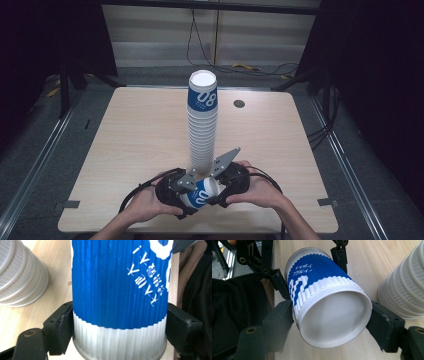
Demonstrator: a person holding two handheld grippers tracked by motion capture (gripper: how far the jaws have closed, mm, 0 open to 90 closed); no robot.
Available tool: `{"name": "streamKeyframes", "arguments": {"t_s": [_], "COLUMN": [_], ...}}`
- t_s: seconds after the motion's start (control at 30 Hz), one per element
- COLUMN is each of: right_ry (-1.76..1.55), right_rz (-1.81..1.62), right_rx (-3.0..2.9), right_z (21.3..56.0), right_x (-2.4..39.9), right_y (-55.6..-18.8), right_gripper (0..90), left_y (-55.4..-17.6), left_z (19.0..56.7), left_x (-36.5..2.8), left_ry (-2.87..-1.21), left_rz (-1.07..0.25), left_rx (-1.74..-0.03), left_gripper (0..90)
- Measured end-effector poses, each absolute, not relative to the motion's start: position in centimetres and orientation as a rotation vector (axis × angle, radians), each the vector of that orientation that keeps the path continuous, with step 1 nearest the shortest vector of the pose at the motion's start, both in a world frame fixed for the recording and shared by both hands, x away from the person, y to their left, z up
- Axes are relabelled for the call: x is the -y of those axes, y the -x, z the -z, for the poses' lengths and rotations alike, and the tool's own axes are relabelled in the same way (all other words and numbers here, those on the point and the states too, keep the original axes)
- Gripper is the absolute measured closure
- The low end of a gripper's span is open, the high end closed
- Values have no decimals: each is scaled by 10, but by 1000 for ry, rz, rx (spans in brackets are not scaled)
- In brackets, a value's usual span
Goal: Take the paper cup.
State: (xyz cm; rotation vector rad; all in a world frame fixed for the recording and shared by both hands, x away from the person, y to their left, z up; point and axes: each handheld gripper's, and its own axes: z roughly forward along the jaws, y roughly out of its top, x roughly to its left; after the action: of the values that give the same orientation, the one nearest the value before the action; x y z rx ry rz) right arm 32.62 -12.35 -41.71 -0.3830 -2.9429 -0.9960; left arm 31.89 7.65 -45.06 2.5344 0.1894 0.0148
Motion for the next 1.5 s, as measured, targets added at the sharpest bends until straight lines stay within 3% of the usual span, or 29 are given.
{"name": "streamKeyframes", "arguments": {"t_s": [0.63, 0.97, 1.2, 1.5], "right_ry": [298, 270, 258, 247], "right_rz": [745, 771, 741, 811], "right_rx": [3018, 2989, 2983, 3000], "right_z": [423, 426, 427, 422], "right_x": [110, 103, 103, 111], "right_y": [-330, -332, -329, -330], "right_gripper": [244, 230, 272, 288], "left_y": [-318, -317, -315, -317], "left_z": [455, 455, 456, 452], "left_x": [-75, -75, -75, -82], "left_ry": [-2562, -2562, -2568, -2482], "left_rz": [-29, -27, -65, -129], "left_rx": [-170, -157, -110, -143], "left_gripper": [189, 189, 180, 162]}}
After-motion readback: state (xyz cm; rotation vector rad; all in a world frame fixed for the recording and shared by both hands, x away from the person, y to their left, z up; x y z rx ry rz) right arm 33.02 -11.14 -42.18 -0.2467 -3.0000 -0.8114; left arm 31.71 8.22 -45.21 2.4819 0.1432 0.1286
